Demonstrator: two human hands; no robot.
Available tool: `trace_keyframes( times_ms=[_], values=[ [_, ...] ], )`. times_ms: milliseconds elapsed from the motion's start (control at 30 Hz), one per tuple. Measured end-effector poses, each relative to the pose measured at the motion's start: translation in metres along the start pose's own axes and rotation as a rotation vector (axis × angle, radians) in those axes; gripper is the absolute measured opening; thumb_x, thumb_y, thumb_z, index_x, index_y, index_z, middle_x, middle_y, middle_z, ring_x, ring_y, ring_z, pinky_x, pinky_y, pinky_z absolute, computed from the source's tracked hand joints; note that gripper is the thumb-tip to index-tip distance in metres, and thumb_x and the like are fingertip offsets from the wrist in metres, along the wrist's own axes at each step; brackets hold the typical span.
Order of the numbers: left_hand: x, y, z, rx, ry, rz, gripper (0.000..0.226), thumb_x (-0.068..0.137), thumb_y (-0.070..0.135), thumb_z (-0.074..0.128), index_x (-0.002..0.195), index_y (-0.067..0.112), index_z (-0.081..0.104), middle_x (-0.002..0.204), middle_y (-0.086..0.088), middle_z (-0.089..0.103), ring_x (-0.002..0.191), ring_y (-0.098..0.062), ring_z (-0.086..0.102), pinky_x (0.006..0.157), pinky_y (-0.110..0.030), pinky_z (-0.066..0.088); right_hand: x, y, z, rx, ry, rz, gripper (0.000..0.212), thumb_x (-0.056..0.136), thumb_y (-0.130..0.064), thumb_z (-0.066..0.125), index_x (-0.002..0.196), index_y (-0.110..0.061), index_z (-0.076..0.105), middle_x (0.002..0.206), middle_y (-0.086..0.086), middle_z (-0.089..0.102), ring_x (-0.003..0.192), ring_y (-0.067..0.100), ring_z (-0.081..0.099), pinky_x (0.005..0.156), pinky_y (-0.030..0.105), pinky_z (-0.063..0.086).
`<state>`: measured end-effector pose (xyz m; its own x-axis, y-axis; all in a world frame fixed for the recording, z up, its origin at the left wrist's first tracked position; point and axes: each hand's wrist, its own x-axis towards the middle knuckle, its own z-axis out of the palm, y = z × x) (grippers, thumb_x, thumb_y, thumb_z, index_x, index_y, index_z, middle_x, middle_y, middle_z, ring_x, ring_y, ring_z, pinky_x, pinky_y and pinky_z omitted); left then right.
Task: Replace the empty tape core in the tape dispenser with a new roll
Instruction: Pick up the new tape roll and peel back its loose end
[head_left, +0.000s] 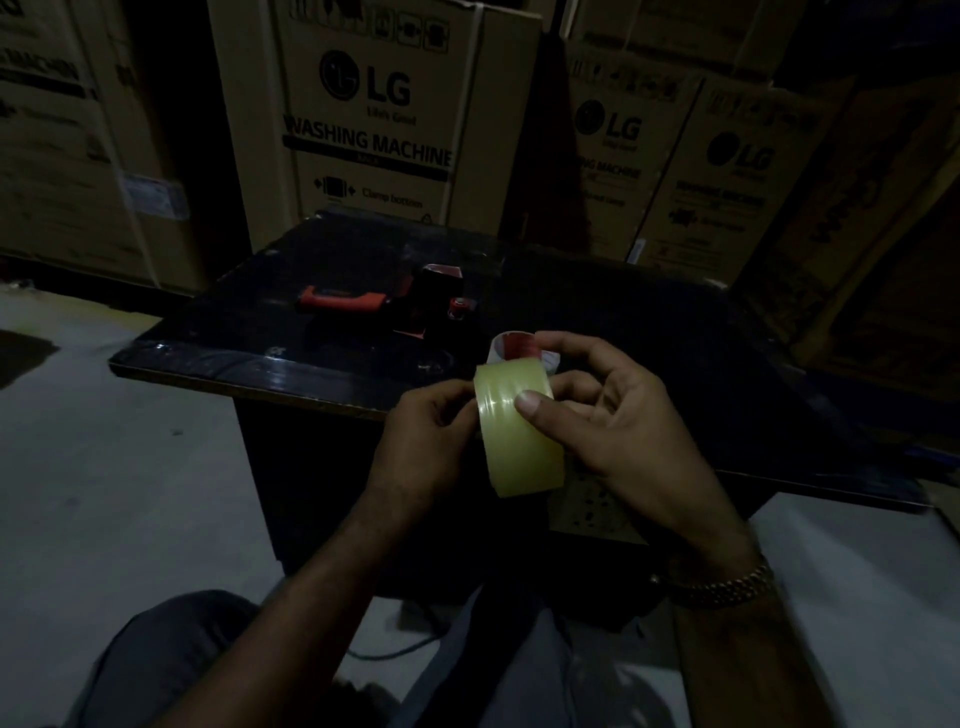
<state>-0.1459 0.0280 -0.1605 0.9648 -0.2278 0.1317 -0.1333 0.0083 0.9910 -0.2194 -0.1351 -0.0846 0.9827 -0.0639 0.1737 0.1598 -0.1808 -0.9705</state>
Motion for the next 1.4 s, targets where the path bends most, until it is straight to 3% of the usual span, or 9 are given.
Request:
trace_keyframes(
  times_ms=[200, 333, 567, 767, 933, 1100, 1200, 1300, 1400],
  values=[
    [-0.001, 0.001, 0.002, 0.035, -0.040, -0.099, 0.019, 0.104, 0.027, 0.067, 0.098, 0.017, 0.082, 0.085, -0.010, 0.083, 0.079, -0.033, 0.081, 0.077, -0.054, 0.066, -0.001, 0.001, -0.007, 0.040, -0.099, -0.003, 0.064, 0.086, -0.006, 0.078, 0.145, -0.022, 0.056, 0.122, 0.010, 0.077, 0.110, 0.025, 0.079, 0.085, 0.036, 0.066],
    [-0.002, 0.008, 0.002, -0.042, -0.107, -0.262, 0.036, 0.108, 0.028, 0.059, 0.099, -0.004, 0.074, 0.063, -0.024, 0.072, 0.046, -0.025, 0.065, 0.053, -0.031, 0.054, 0.001, 0.002, -0.007, 0.047, -0.116, -0.037, 0.070, 0.089, 0.008, 0.074, 0.150, -0.018, 0.051, 0.127, 0.013, 0.074, 0.110, 0.027, 0.078, 0.079, 0.033, 0.065],
    [-0.004, 0.013, -0.002, -0.107, -0.293, -0.341, 0.029, 0.100, 0.019, 0.067, 0.122, 0.000, 0.070, 0.095, -0.023, 0.079, 0.074, -0.053, 0.071, 0.071, -0.047, 0.058, 0.002, -0.002, 0.000, 0.093, -0.018, -0.074, 0.068, 0.080, -0.014, 0.079, 0.144, -0.020, 0.057, 0.123, 0.012, 0.078, 0.102, 0.025, 0.081, 0.076, 0.038, 0.066],
    [-0.005, 0.023, -0.005, -0.131, -0.381, -0.461, 0.035, 0.110, 0.024, 0.047, 0.129, -0.003, 0.061, 0.064, -0.009, 0.064, 0.045, -0.021, 0.059, 0.047, -0.026, 0.037, 0.004, 0.000, -0.003, 0.109, -0.049, -0.056, 0.064, 0.091, 0.002, 0.071, 0.149, -0.018, 0.053, 0.129, 0.013, 0.075, 0.108, 0.029, 0.079, 0.079, 0.036, 0.066],
    [-0.011, 0.030, -0.004, -0.101, -0.470, -0.525, 0.037, 0.108, 0.022, 0.046, 0.077, 0.008, 0.061, 0.051, 0.001, 0.051, 0.037, -0.012, 0.047, 0.042, -0.023, 0.031, 0.007, -0.002, -0.003, 0.156, -0.082, -0.029, 0.072, 0.090, 0.004, 0.070, 0.154, -0.019, 0.047, 0.129, 0.014, 0.076, 0.107, 0.026, 0.079, 0.077, 0.033, 0.066],
    [-0.005, 0.020, -0.009, -0.011, -0.396, -0.431, 0.028, 0.097, 0.032, 0.064, 0.078, 0.014, 0.072, 0.066, -0.005, 0.064, 0.058, -0.019, 0.061, 0.064, -0.035, 0.050, 0.004, 0.000, 0.001, 0.144, -0.047, -0.039, 0.056, 0.092, 0.004, 0.070, 0.144, -0.014, 0.059, 0.128, 0.015, 0.076, 0.104, 0.027, 0.080, 0.076, 0.032, 0.065],
    [-0.001, 0.015, -0.011, 0.145, -0.229, -0.260, 0.027, 0.090, 0.028, 0.071, 0.116, 0.020, 0.071, 0.109, -0.004, 0.078, 0.101, -0.025, 0.076, 0.096, -0.050, 0.061, 0.002, 0.003, 0.003, 0.116, -0.035, -0.029, 0.055, 0.092, 0.003, 0.072, 0.143, -0.014, 0.059, 0.125, 0.014, 0.078, 0.102, 0.030, 0.081, 0.079, 0.038, 0.066],
    [-0.001, 0.026, -0.016, 0.035, -0.130, -0.042, 0.029, 0.102, 0.007, 0.058, 0.123, 0.025, 0.068, 0.117, -0.003, 0.075, 0.106, -0.023, 0.075, 0.088, -0.042, 0.064, -0.001, 0.003, 0.006, 0.078, -0.043, -0.032, 0.054, 0.093, 0.002, 0.073, 0.142, -0.013, 0.058, 0.120, 0.014, 0.080, 0.100, 0.031, 0.081, 0.081, 0.042, 0.068],
    [0.000, 0.039, -0.023, -0.108, -0.248, 0.020, 0.037, 0.106, 0.004, 0.050, 0.133, 0.022, 0.067, 0.123, -0.003, 0.076, 0.105, -0.022, 0.076, 0.085, -0.036, 0.062, -0.002, 0.001, 0.007, 0.067, -0.029, -0.039, 0.050, 0.093, 0.000, 0.073, 0.139, -0.014, 0.059, 0.114, 0.014, 0.081, 0.095, 0.029, 0.082, 0.076, 0.039, 0.068]
  ],
)
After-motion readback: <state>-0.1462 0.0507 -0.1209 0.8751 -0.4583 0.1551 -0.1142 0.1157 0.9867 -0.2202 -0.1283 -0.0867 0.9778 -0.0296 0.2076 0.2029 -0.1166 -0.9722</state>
